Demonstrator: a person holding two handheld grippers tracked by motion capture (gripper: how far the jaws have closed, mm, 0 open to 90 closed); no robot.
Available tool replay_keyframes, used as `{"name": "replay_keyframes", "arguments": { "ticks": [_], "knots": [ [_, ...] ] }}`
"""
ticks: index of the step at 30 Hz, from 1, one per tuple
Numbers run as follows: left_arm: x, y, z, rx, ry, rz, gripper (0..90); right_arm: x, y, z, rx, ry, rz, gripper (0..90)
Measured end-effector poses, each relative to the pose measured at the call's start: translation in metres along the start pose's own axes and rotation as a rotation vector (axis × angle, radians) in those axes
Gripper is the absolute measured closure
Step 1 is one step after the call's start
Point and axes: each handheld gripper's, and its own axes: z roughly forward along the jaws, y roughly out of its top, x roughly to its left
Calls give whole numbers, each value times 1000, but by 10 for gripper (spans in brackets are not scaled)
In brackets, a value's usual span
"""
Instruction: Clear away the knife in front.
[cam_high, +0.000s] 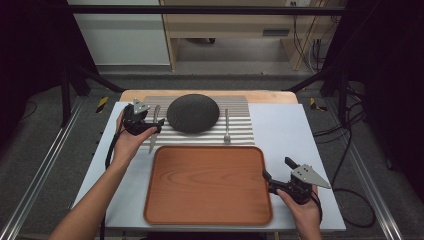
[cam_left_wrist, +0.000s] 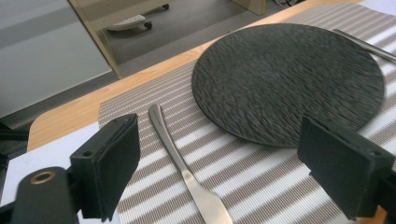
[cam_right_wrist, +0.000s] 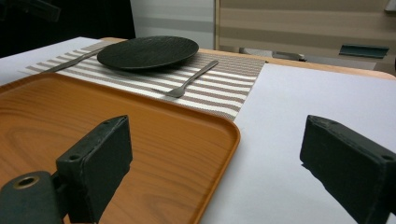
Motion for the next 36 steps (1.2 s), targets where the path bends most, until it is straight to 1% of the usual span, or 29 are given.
{"name": "replay_keyframes", "arguments": {
  "ticks": [2,3,4,5,7,9,10,12,13,14,15,18,19,20,21,22,23,24,25,26,27,29,30,31,33,36],
  "knots": [
    [3,1,6,10,9,-11,145,0,0,1,1,1,0,93],
    [3,1,6,10,9,-11,148,0,0,1,1,1,0,93],
    [5,1,10,15,23,-7,150,0,-1,1,9,0,-3,95],
    [6,1,13,20,27,-9,152,1,-1,1,10,0,-7,95],
    [8,1,16,25,33,-21,157,1,-1,2,12,1,-11,96],
    [9,0,18,28,33,-25,172,1,-1,2,12,2,-12,96],
    [11,-2,21,39,42,-32,180,2,-1,2,12,3,-12,97],
    [13,-4,25,50,49,-46,205,1,-1,1,12,2,-10,97],
    [13,-4,25,50,49,-46,215,1,-1,1,12,2,-10,97],
    [15,-7,27,57,52,-60,237,1,-1,1,13,3,-12,98],
    [15,-7,27,57,52,-60,266,0,-1,1,14,3,-11,98],
    [17,-12,34,72,63,-72,308,0,-1,2,13,3,-13,100],
    [17,-12,34,72,63,-72,327,0,-1,2,13,3,-13,100],
    [18,-14,37,75,64,-89,339,0,-1,2,14,4,-13,102],
    [18,-14,37,75,64,-89,350,0,-1,2,14,4,-14,103],
    [19,-16,41,90,61,-103,368,0,-1,2,14,4,-13,103],
    [19,-16,41,90,61,-103,377,0,-1,2,14,5,-13,103],
    [19,-18,44,105,61,-116,398,0,-1,2,15,6,-13,103],
    [19,-18,44,105,61,-116,416,0,-1,2,15,6,-13,103],
    [20,-19,46,108,61,-129,416,0,-1,2,15,6,-13,103],
    [21,-21,48,116,55,-155,456,0,-1,1,14,7,-9,104],
    [21,-22,50,121,53,-162,491,0,-1,1,14,7,-6,104],
    [22,-23,51,131,53,-169,491,0,-1,1,13,6,-6,104],
    [22,-24,53,141,54,-174,515,0,-1,1,14,7,-5,105],
    [21,-27,55,149,40,-198,539,0,-1,1,13,6,-2,106],
    [20,-29,57,163,45,-206,567,0,-1,1,14,8,2,106]
  ]
}}
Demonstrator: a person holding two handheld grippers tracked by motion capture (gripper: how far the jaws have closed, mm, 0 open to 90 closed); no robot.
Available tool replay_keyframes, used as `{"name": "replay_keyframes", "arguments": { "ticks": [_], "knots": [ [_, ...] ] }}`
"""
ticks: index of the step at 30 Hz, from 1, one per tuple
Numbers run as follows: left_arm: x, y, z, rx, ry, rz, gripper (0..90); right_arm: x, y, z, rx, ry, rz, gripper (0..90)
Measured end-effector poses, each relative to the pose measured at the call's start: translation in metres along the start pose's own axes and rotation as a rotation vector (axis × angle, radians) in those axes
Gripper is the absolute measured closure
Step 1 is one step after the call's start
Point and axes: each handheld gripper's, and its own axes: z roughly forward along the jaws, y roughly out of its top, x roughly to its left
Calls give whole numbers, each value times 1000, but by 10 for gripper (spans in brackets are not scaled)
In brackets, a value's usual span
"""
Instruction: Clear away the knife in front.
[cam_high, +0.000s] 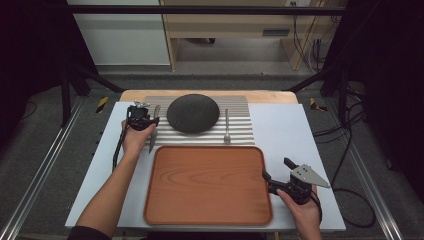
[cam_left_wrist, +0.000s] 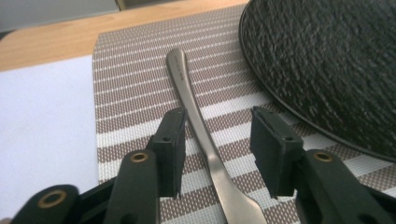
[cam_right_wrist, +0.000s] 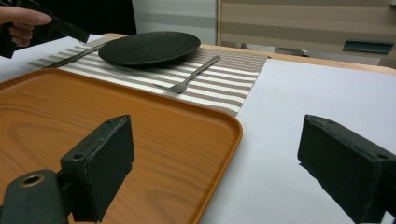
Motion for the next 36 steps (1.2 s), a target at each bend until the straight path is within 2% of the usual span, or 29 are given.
{"name": "replay_keyframes", "arguments": {
  "ticks": [5,10,19,23,31,36],
  "knots": [
    [2,-4,3,12,5,-20,605,0,0,0,4,2,-6,107],
    [0,-6,6,27,-3,-21,616,0,-1,1,6,3,-1,108],
    [-2,-9,10,58,20,-15,636,1,-1,1,12,7,1,110],
    [-1,-12,12,69,18,-24,642,0,-1,1,10,7,0,111],
    [-3,-12,14,59,19,-22,706,0,-1,1,10,7,2,112],
    [-6,-12,15,54,34,-21,733,-1,-1,1,11,7,2,114]
  ]
}}
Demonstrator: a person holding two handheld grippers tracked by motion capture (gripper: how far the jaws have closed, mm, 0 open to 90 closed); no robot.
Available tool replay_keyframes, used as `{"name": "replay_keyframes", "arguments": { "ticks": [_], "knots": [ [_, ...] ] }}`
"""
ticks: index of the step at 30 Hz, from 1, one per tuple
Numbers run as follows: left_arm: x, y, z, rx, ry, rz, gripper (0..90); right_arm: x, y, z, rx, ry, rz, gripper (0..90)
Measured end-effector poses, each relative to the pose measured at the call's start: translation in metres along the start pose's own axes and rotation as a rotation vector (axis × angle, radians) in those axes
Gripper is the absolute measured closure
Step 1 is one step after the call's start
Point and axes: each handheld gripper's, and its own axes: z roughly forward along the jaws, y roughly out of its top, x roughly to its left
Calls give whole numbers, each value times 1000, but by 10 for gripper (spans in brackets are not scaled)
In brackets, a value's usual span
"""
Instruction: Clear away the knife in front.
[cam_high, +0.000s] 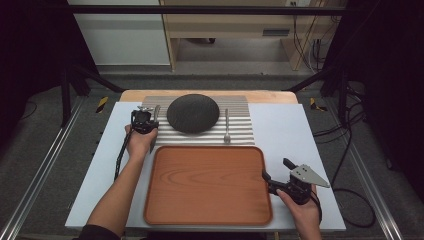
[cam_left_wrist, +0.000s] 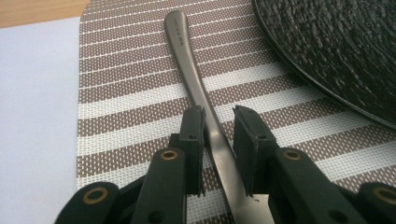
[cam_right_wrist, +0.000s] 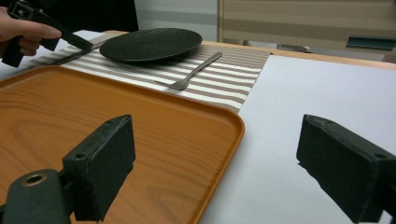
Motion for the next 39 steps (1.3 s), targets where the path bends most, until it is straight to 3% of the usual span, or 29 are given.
{"name": "replay_keyframes", "arguments": {
  "ticks": [23,33,39],
  "knots": [
    [-3,0,-1,2,34,-6,802,-2,0,-1,6,2,9,124],
    [0,3,-17,-23,38,-12,803,-2,-1,1,11,6,11,127],
    [4,1,-32,-56,41,-47,803,-2,-1,1,9,6,15,128]
  ]
}}
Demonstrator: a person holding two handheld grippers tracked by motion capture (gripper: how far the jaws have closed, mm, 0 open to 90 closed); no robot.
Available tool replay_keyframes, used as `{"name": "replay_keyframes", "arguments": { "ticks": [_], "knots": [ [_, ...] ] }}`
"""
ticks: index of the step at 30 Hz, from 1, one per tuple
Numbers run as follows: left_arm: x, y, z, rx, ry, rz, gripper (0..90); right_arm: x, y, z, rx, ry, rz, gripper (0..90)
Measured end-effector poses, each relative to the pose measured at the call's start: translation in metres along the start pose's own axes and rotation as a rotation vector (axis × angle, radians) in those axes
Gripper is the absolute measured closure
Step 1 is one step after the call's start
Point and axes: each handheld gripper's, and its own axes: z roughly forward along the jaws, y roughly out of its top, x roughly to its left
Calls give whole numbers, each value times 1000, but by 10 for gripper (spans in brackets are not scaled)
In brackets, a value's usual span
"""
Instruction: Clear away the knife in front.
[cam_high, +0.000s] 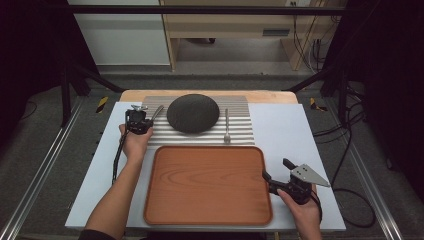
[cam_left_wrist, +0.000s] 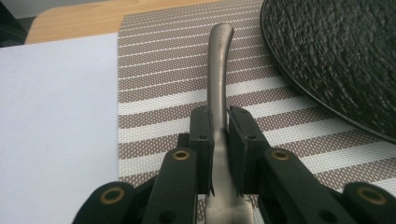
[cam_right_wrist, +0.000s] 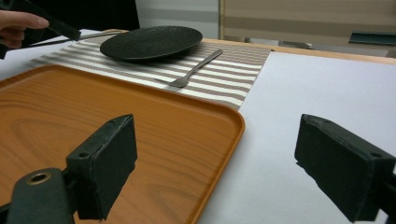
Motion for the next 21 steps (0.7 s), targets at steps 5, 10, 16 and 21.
{"name": "replay_keyframes", "arguments": {
  "ticks": [5,10,16,21],
  "knots": [
    [0,-4,-18,-38,-12,-32,803,-1,0,1,-1,3,1,128],
    [-8,-9,-41,-75,-7,-51,803,-3,-1,2,-2,15,12,128],
    [-24,-15,-68,-110,-12,-57,803,-5,-1,0,-17,22,32,128],
    [-43,-29,-95,-125,-7,-65,803,-4,-1,0,-19,38,31,128]
  ]
}}
